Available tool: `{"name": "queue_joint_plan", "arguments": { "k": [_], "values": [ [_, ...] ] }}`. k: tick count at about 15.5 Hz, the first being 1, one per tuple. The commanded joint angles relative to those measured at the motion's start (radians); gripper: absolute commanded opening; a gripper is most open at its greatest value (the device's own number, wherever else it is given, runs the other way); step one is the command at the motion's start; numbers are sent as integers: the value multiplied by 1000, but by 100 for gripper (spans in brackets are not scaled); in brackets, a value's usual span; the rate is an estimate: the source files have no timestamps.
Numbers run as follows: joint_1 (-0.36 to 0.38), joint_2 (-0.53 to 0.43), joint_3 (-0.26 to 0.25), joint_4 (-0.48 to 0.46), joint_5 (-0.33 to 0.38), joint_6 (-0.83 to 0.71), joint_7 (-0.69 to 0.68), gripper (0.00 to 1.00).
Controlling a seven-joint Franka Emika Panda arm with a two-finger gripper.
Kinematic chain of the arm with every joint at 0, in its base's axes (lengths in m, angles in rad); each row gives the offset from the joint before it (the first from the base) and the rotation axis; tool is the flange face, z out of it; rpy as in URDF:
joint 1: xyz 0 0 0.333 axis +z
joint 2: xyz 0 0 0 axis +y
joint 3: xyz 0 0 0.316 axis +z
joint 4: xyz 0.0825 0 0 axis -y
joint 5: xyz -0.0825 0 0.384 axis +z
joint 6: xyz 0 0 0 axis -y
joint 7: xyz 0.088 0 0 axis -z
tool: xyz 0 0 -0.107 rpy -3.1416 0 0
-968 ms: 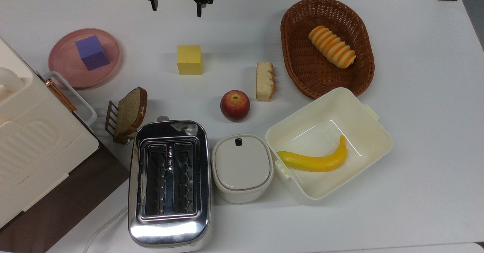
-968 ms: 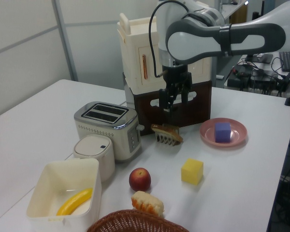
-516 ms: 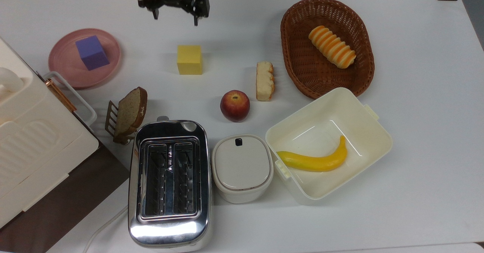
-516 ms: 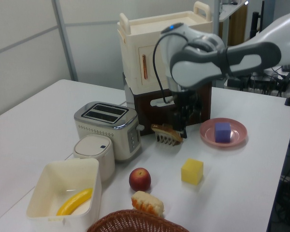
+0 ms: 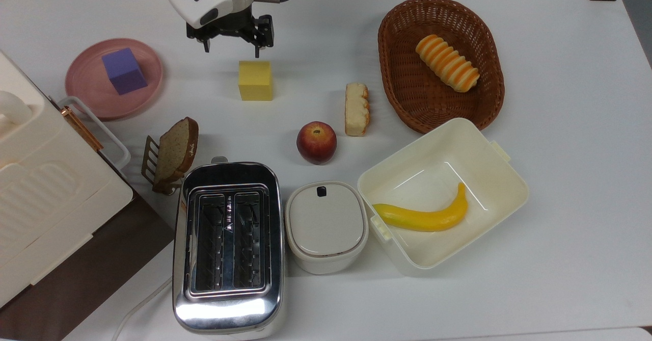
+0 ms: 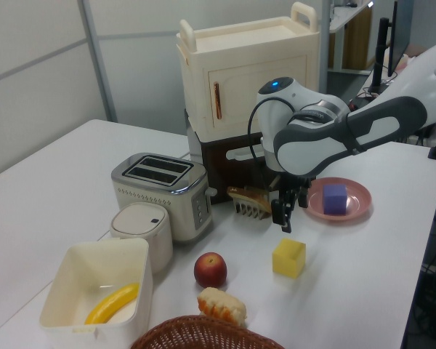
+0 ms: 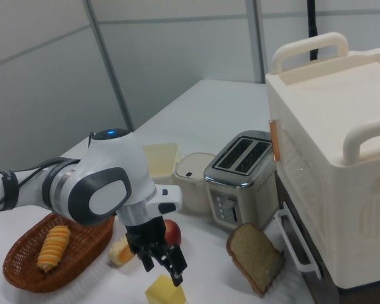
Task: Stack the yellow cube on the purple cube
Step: 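Lower the gripper around the yellow cube and close on it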
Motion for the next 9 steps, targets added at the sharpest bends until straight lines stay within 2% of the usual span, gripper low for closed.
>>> {"name": "queue_joint_plan", "arguments": {
  "k": [1,5,7,9],
  "values": [
    [14,-46,1,-53,-13,31,-44,100],
    [15,-21,11,-55,33,32,-34,100],
    [-13,13,89,-50,82,34,-15,100],
    [-73,19,158,-49,84,47,31,100]
  ]
}}
